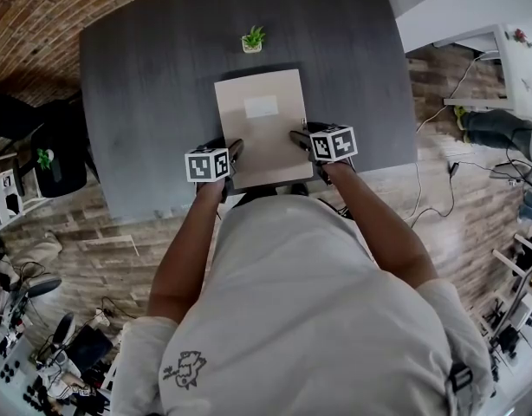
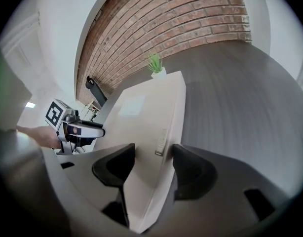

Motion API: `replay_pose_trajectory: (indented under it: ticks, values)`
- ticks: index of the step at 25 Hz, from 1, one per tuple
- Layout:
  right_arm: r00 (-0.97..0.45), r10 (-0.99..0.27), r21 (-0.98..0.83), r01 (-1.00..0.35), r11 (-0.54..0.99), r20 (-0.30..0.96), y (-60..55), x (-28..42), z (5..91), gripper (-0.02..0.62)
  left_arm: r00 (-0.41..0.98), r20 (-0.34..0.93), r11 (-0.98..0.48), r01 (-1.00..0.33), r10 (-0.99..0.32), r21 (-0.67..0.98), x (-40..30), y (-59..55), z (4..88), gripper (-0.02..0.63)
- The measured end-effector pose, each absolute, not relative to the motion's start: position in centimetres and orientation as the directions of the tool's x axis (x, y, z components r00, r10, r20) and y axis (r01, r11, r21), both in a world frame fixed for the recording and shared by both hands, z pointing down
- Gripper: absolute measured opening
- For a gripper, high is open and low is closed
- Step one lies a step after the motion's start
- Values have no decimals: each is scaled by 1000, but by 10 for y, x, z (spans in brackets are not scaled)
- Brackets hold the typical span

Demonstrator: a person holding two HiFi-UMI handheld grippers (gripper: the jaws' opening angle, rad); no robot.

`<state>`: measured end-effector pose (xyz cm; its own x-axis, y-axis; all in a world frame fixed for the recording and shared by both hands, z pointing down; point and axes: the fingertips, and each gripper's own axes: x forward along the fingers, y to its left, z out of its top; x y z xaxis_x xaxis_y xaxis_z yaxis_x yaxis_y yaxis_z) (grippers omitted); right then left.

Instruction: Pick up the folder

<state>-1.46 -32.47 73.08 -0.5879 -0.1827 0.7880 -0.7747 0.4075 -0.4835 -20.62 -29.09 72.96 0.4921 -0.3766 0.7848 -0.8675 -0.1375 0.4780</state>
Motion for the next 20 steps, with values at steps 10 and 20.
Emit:
replay_pose_trajectory:
  ticks: [10, 20]
  values:
    - [-598, -202, -465, -758, 456, 776, -320, -10, 714, 242, 467, 780, -141, -881, -415, 452, -201, -283, 713, 232]
    - [-608, -259, -437, -750, 496, 750, -311, -3, 690, 238, 434, 764, -143, -896, -478, 420, -194, -273, 689, 232]
